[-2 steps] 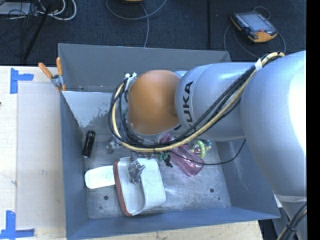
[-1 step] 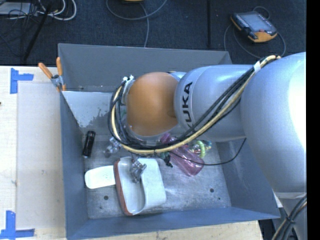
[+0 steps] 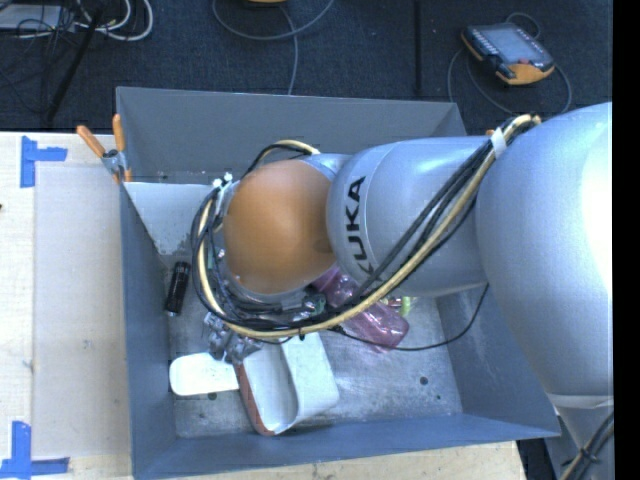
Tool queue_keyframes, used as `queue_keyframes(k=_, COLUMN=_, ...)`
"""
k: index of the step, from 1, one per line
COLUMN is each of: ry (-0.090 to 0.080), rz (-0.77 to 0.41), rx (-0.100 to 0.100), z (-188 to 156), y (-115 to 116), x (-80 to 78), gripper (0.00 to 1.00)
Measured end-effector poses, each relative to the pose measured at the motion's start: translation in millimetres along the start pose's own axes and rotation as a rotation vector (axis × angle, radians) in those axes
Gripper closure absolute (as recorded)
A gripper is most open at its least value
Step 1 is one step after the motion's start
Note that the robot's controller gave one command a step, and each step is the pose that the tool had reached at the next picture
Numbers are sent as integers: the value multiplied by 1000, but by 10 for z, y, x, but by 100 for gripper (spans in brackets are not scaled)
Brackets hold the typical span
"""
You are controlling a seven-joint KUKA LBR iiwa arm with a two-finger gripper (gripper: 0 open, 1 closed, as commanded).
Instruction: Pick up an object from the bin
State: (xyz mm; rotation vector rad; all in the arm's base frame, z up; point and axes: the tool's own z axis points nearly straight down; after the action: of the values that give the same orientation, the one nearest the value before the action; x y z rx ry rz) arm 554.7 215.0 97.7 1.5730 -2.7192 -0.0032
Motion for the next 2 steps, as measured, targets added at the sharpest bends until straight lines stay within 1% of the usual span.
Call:
queue_keyframes(k=1, ry=0, rz=3, rx=0, z=2, y=-8, x=7, gripper=0)
queue_keyframes(k=2, ry=0, rz=4, rx=-1, z=2, y=-8, x=8, gripper=0)
